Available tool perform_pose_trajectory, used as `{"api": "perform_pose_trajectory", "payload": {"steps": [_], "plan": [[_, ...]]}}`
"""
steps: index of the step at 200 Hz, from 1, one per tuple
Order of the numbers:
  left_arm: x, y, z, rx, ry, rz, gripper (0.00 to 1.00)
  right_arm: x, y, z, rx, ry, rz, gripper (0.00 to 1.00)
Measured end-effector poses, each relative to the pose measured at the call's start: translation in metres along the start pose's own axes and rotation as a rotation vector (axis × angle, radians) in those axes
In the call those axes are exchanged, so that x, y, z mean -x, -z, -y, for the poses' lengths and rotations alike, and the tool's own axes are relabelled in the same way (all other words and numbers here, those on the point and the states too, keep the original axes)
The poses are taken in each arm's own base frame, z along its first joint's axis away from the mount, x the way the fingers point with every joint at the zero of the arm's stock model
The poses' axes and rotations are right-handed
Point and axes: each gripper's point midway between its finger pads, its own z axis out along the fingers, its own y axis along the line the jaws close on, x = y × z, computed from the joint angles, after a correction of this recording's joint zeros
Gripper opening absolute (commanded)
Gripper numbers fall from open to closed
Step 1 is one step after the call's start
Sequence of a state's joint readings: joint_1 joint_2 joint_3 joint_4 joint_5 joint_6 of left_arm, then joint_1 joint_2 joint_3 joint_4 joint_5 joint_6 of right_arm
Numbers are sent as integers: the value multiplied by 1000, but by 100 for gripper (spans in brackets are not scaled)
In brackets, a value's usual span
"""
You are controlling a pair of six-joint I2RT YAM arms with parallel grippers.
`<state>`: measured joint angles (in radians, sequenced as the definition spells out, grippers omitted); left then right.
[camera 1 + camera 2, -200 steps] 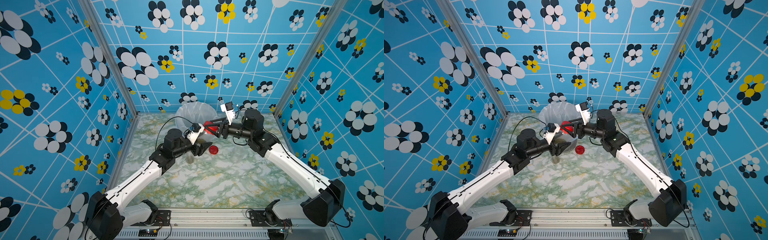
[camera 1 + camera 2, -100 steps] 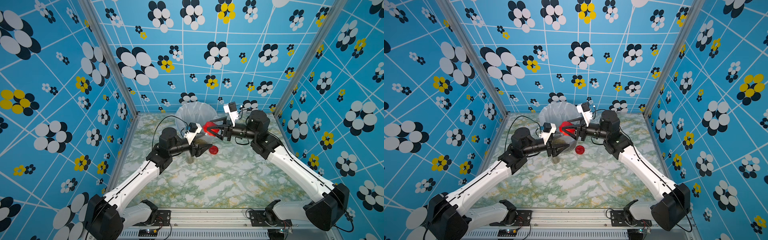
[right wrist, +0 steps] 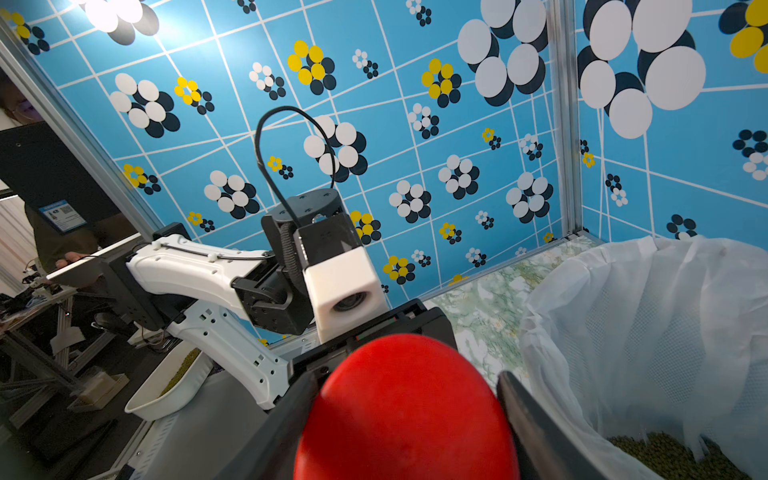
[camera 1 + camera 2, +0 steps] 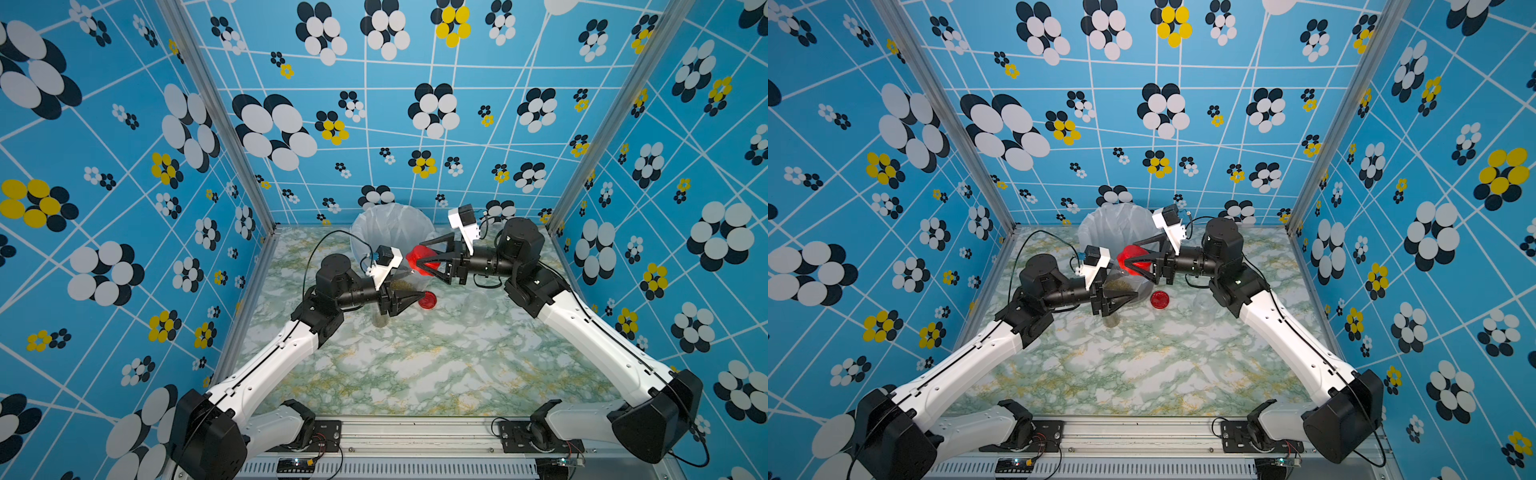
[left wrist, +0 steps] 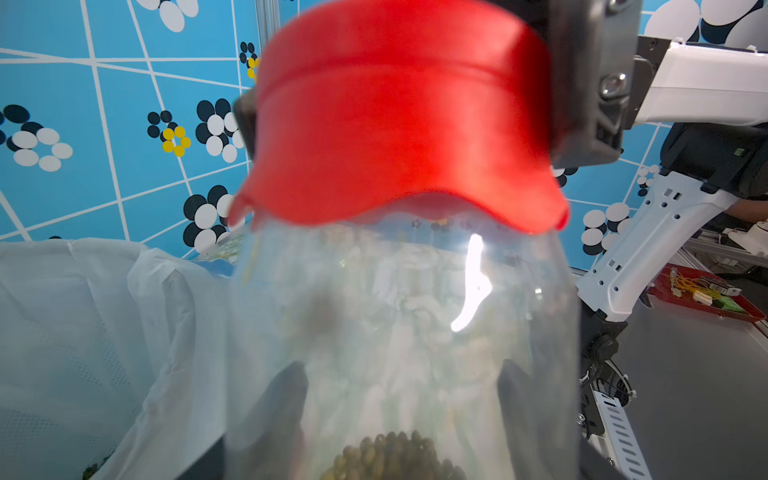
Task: Empty moldy mung beans from jars
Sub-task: Unscrew the lid from the jar.
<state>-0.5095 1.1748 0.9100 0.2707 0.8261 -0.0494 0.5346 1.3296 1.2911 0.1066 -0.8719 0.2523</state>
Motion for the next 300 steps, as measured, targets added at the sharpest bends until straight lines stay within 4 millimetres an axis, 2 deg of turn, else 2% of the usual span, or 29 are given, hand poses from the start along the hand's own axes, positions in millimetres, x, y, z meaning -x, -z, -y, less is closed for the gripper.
{"api": "perform_pose_trajectory", "payload": {"steps": [29,48,60,87,129,154,174,202,231,247,270,300], "plan": [[0,0,3,-19,-5,0,65,-1,0,-4,35,23,-19,66],[-1,1,0,-3,0,-3,64,-2,-2,1,27,16,-22,74],[-3,1,-6,26,9,-10,64,-1,-2,6,3,3,-18,84],[-7,5,-25,124,26,-23,64,4,1,22,-78,-21,5,93],[-14,4,-38,202,47,-49,63,10,4,42,-198,-62,39,95],[-15,2,-39,219,44,-51,63,6,5,53,-278,-102,28,94],[-15,0,-40,237,38,-53,63,4,-1,54,-333,-109,7,95],[-15,0,-42,260,32,-55,63,-7,-16,41,-354,-102,-33,95],[-15,-2,-42,276,20,-58,63,-11,-15,49,-404,-143,-26,89],[-14,-2,-42,278,10,-57,63,-13,-13,54,-429,-165,-17,75],[-17,-2,-43,294,11,-68,63,-16,-16,55,-419,-205,-4,64],[-19,-2,-46,309,4,-77,64,-17,-19,56,-410,-223,0,58]]}}
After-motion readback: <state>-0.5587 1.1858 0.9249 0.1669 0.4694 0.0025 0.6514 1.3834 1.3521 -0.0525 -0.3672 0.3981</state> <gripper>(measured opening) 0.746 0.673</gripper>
